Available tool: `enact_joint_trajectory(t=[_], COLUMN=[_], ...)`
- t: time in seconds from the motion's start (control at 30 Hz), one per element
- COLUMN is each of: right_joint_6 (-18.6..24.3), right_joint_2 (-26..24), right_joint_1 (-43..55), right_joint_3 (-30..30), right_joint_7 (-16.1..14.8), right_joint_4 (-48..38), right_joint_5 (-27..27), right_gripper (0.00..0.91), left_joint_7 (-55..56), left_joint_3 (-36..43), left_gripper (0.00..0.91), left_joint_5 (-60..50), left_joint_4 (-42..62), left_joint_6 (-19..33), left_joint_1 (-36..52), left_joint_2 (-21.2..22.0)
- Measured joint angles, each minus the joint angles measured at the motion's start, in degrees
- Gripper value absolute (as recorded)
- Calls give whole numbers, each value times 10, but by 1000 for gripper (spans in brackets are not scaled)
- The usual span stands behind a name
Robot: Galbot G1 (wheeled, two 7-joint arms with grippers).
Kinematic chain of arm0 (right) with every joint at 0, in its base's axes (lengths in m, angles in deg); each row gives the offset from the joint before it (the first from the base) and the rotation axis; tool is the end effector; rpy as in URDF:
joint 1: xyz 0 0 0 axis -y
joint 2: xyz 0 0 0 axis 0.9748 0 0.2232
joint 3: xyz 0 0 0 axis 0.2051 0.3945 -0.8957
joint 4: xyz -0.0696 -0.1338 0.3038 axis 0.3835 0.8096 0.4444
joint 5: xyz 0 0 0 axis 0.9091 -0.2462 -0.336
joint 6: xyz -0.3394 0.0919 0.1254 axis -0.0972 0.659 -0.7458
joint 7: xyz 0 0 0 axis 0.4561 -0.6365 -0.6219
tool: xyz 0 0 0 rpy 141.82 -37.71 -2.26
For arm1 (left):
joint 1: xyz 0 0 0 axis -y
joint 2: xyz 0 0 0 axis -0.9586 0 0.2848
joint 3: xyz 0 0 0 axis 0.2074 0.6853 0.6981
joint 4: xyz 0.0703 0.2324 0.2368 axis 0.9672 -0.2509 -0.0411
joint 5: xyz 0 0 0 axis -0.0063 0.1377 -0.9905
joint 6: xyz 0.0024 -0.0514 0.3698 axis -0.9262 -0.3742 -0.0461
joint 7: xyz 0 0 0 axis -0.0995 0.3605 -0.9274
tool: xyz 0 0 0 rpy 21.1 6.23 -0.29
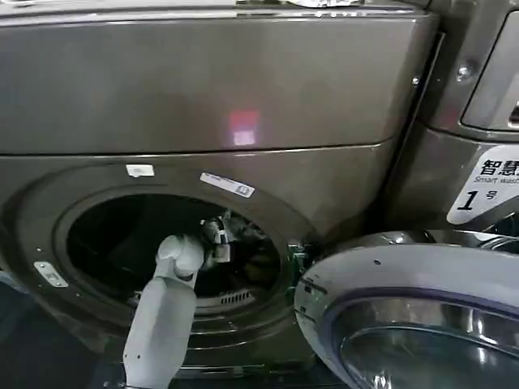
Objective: Grasp the clothes from the dryer.
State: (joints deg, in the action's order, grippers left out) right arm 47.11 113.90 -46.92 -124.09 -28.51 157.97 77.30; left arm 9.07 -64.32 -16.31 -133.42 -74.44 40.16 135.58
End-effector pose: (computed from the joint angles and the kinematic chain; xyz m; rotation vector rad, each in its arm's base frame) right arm -0.0269 -0.4987 0.0283 1.8660 1.9699 -1.1787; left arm 0.4971 -0.0273 -0.2230 -1.2061 -2.2831 -1.3972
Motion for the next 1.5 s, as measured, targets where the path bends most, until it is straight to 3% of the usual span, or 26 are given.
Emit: enact_joint_trajectory(t=[0.87,1.5], right_joint_6=[10,12], right_joint_2=[8,13], right_joint_1=[0,-4], right_joint_3=[3,1], right_joint_7=[-9,-7], right_joint_4=[10,19], right_joint_5=[-1,-1], right_gripper=[907,907], left_joint_7=[555,672], left_joint_3=[-11,-14], left_gripper=[0,0], left_joint_5=[322,441], left_joint_4=[-107,-144], left_joint_6=[-177,-225], left_joint_1=[-51,-67], left_joint_2=[28,34])
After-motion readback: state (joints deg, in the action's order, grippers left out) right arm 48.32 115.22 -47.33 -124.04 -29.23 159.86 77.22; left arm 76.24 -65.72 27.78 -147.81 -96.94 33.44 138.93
